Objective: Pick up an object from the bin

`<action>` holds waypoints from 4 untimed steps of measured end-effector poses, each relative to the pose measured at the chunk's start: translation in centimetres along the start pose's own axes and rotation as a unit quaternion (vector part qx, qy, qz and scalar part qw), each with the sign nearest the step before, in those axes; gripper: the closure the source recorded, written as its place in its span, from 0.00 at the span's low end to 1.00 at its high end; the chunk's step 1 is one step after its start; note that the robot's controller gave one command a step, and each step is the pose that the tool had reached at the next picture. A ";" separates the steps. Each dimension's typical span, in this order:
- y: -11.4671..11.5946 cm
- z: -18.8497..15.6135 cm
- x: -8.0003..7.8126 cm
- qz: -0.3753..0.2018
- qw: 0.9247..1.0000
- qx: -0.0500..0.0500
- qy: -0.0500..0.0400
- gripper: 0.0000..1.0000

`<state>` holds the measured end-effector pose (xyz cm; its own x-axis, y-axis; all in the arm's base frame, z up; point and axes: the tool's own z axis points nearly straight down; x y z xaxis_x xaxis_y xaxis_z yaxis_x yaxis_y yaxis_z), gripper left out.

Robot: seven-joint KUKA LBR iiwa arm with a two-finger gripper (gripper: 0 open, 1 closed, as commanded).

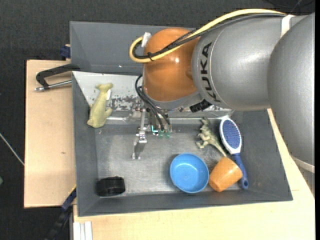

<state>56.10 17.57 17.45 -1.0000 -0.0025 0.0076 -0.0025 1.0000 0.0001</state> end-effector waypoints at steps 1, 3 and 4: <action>2.1 10.2 5.5 -0.100 0.995 -0.001 -0.005 0.00; -2.2 10.0 -1.3 -0.099 0.995 -0.002 -0.010 0.00; -9.3 7.4 3.6 -0.115 0.993 0.002 -0.003 0.00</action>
Offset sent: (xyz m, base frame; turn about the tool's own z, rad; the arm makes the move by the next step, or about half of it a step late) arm -0.0564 0.0185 -0.1017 -0.1979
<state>52.50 8.26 10.07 -0.9731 -0.2305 0.0013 -0.2305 0.9731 -0.0021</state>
